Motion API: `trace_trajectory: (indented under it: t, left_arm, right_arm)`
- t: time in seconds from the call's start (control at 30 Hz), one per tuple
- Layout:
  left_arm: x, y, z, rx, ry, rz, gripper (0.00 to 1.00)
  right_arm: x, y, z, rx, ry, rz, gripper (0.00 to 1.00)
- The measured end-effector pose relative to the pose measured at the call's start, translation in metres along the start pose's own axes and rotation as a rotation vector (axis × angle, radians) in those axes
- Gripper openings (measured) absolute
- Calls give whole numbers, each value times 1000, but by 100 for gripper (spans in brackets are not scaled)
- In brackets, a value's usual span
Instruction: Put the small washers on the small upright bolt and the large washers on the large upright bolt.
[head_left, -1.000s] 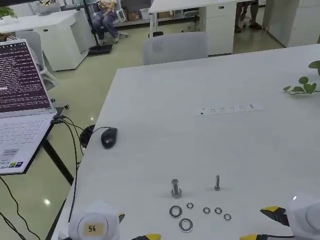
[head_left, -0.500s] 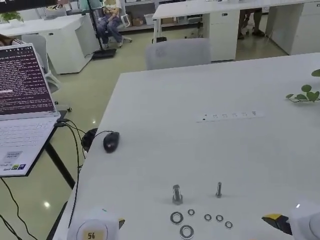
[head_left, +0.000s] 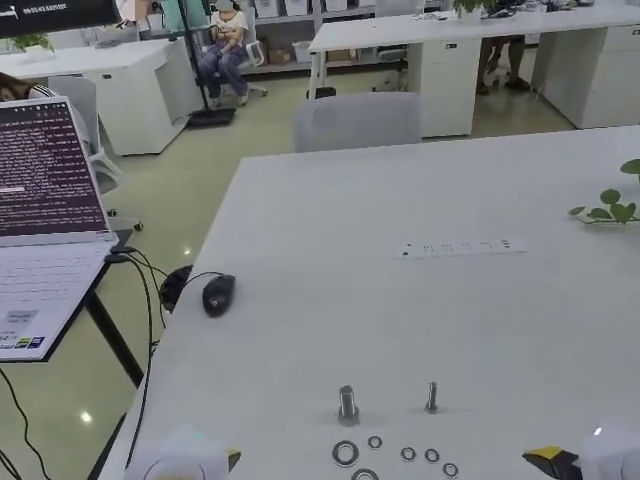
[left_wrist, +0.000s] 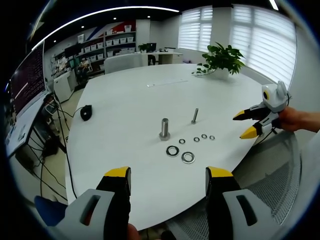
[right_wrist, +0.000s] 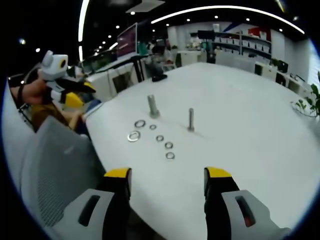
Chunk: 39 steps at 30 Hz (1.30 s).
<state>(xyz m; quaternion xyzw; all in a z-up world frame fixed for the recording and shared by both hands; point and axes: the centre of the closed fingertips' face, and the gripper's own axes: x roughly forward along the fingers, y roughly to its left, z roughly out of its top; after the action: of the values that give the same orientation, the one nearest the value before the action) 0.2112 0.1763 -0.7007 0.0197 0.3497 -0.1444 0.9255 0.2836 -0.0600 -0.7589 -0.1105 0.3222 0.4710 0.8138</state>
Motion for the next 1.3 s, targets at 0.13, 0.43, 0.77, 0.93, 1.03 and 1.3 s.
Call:
trace_trajectory:
  t: [0.13,0.43,0.77,0.93,1.03,1.3]
  left_arm:
    - [1,0,1,-4,-5,3,60]
    - [-1,1,-4,-23,-10,15,60]
    - [-4,1,-8,-35,-10,25,60]
    - [-5,3,-8,-43,-16,34,60]
    - [-7,4,-7,-47,-19,40,60]
    - [-8,4,-8,-63,-24,50,60]
  right_arm:
    - [-1,-1,2,-12,4,4,60]
    - [0,-7,5,-4,-6,-1,59]
    - [5,-3,4,-20,10,16,58]
    - [7,-3,8,-31,7,20,58]
    - [8,-4,11,-36,3,23,58]
    - [12,-8,17,-50,19,34,55]
